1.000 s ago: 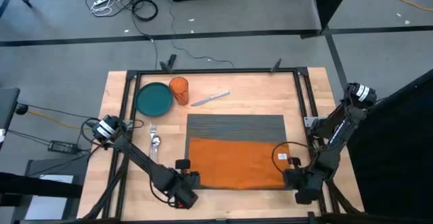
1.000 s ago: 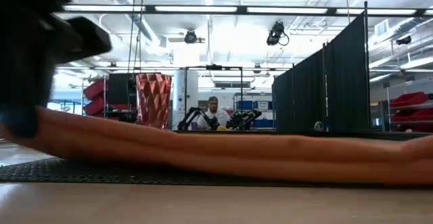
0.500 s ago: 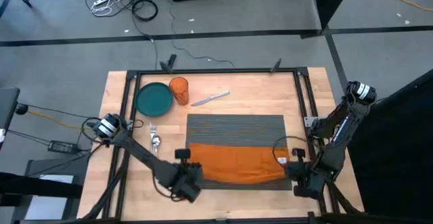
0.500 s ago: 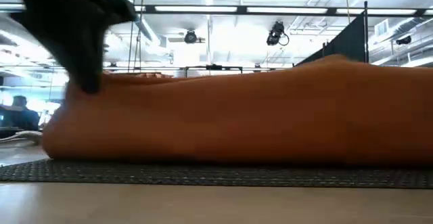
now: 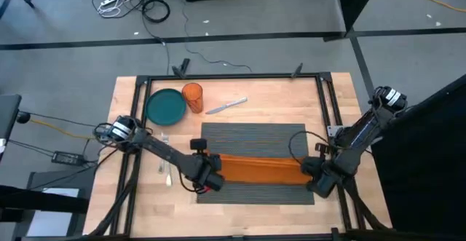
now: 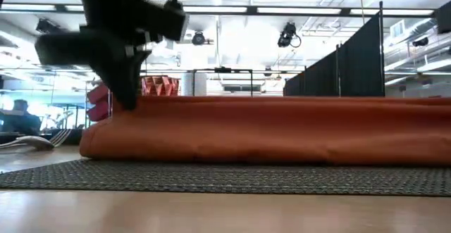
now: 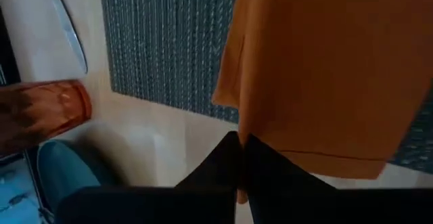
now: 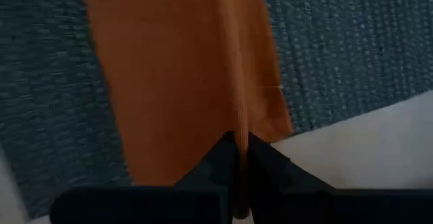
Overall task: Set table place
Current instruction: Fold the orange table napkin on the black placemat
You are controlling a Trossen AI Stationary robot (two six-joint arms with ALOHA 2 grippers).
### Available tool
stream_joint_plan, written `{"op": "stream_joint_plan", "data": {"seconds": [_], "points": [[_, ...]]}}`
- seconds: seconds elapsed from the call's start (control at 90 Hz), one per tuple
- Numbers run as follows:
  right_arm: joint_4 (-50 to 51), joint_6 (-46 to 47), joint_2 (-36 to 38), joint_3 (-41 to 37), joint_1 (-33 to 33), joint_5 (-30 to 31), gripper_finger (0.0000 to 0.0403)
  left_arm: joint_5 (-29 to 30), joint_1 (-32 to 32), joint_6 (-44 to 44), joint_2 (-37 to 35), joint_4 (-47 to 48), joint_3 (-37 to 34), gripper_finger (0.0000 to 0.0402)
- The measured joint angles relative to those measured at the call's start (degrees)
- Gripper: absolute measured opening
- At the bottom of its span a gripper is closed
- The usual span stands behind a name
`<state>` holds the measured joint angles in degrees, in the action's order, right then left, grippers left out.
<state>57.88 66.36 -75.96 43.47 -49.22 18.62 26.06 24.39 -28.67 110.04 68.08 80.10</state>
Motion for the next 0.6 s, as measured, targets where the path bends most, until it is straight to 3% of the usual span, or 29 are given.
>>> {"op": "stream_joint_plan", "data": {"seconds": [0.433, 0.6], "points": [[-0.27, -2.38, -0.02, -1.36, 1.7, 0.83, 0.0003, 1.57, -0.92, 4.09, -0.02, -6.59, -3.65, 0.0001], [-0.24, -2.13, -0.02, -1.36, 1.82, 2.15, 0.0033, 1.6, -1.55, 4.35, -0.02, -6.42, -4.0, 0.0039]]}}
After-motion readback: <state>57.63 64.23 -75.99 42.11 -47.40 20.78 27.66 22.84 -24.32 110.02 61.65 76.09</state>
